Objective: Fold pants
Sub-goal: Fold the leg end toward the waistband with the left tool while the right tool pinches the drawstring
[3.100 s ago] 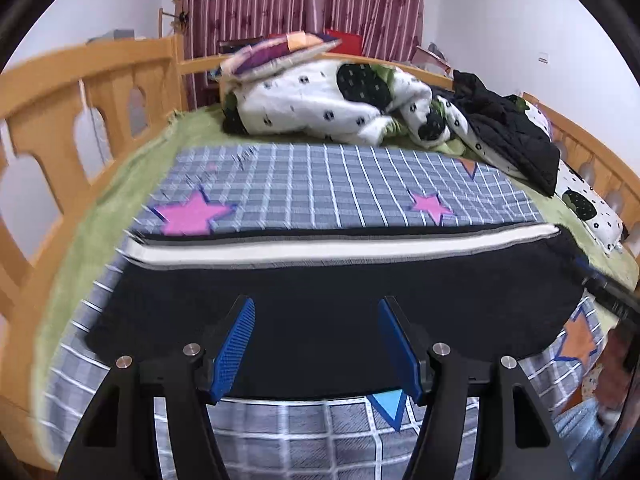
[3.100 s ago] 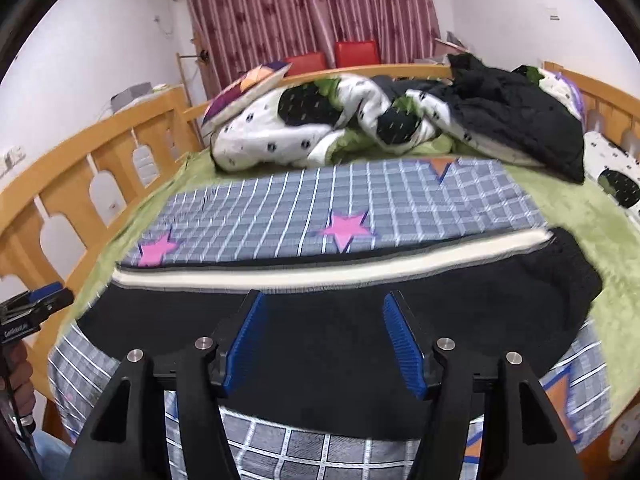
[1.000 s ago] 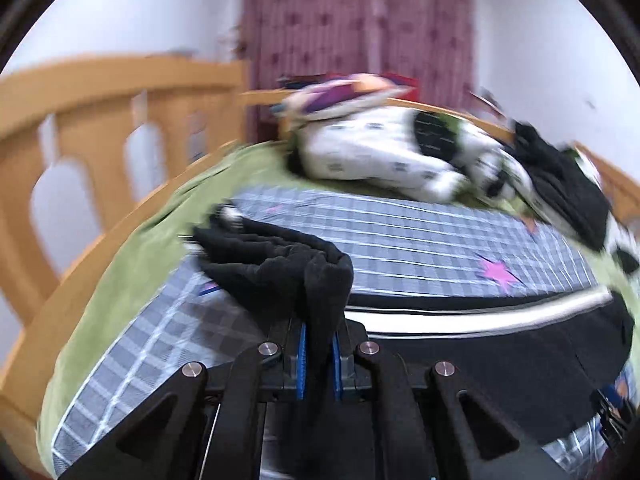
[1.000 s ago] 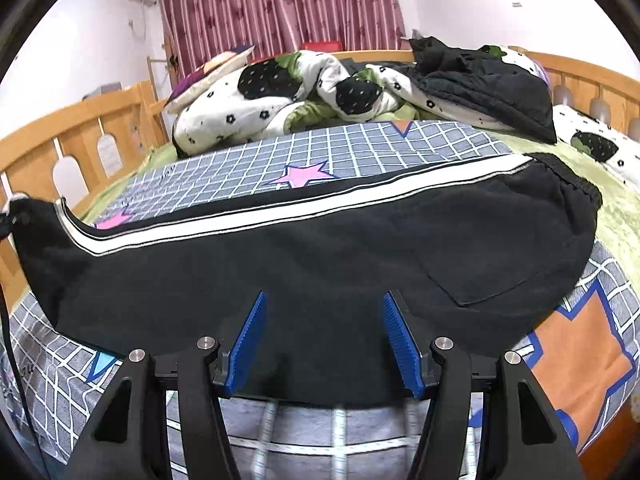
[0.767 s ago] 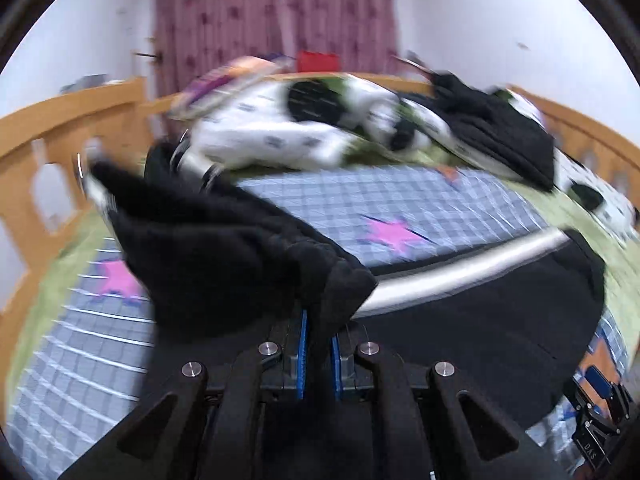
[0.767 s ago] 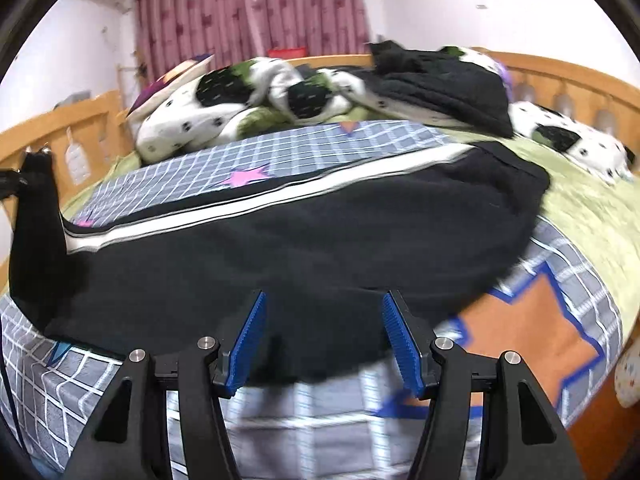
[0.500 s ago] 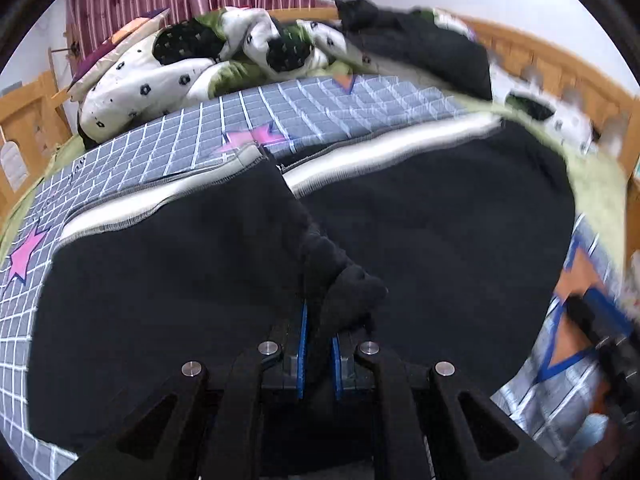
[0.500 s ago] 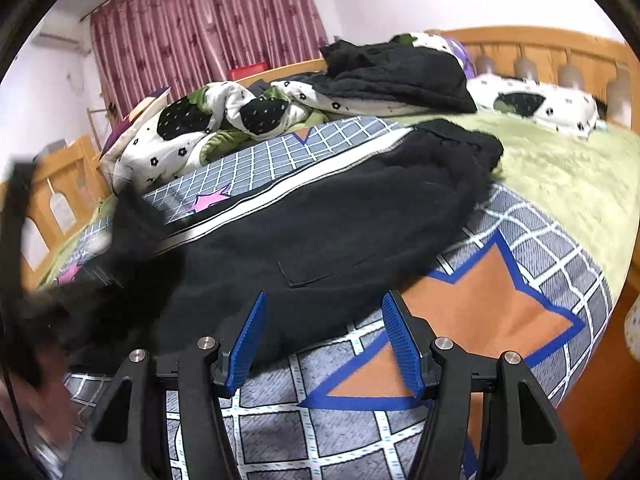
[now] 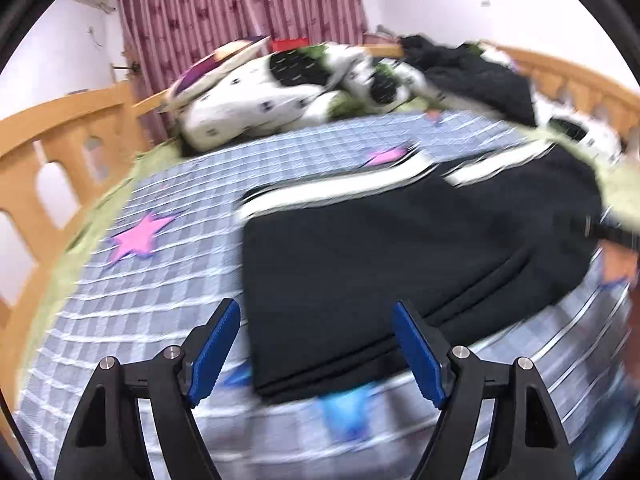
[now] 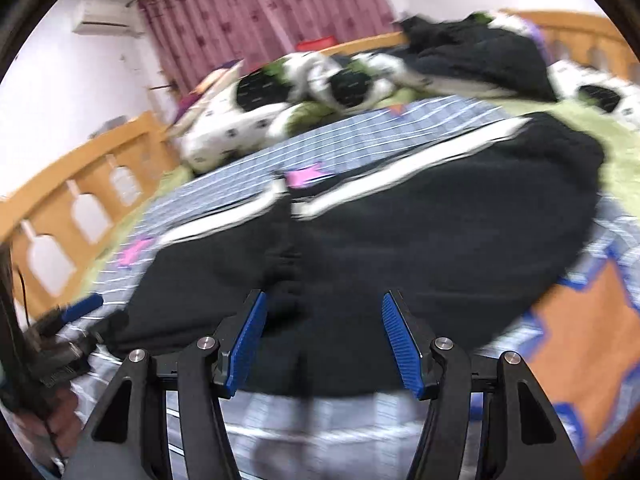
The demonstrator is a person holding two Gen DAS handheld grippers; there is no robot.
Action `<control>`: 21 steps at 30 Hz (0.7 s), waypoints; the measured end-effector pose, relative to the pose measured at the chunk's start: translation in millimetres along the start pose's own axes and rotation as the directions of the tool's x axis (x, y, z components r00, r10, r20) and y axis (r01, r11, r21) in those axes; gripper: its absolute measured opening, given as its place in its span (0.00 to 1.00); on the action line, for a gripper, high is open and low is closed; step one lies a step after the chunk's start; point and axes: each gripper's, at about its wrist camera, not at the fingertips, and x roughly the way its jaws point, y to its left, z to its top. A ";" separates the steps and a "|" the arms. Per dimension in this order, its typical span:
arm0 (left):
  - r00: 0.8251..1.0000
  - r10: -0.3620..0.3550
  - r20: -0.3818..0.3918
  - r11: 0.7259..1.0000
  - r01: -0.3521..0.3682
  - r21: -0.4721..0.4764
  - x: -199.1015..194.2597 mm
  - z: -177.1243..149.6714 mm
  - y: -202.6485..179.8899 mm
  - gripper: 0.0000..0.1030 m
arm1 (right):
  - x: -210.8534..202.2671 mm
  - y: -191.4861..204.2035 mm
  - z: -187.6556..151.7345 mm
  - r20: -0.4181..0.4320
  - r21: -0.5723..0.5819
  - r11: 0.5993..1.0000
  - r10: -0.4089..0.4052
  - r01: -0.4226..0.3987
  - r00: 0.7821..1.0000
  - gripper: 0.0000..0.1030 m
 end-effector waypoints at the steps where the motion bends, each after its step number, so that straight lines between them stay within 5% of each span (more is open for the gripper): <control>1: 1.000 0.008 -0.013 1.000 -0.008 -0.007 0.6 -7.7 9.2 0.75 | 6.6 4.8 2.7 -0.015 0.005 1.000 0.016 -0.016 1.000 0.59; 8: 0.999 -0.037 -0.038 0.994 0.033 -0.103 1.4 -39.8 42.6 0.75 | 78.9 11.3 8.9 -0.165 0.075 0.996 -0.044 0.057 0.985 0.52; 11: 0.997 -0.054 -0.053 0.991 0.047 -0.123 11.0 -34.3 39.4 0.75 | 76.6 17.3 4.6 -0.153 0.053 0.998 -0.016 0.025 0.988 0.27; 15: 0.991 -0.046 -0.122 0.995 0.034 -0.099 32.7 -35.8 33.2 0.75 | 77.6 21.8 0.5 -0.166 0.034 0.999 -0.031 0.037 0.986 0.28; 21: 0.996 -0.026 -0.085 0.990 0.014 -0.140 33.3 -32.2 38.4 0.75 | 87.1 13.0 2.2 -0.184 0.114 0.994 0.019 0.002 0.983 0.32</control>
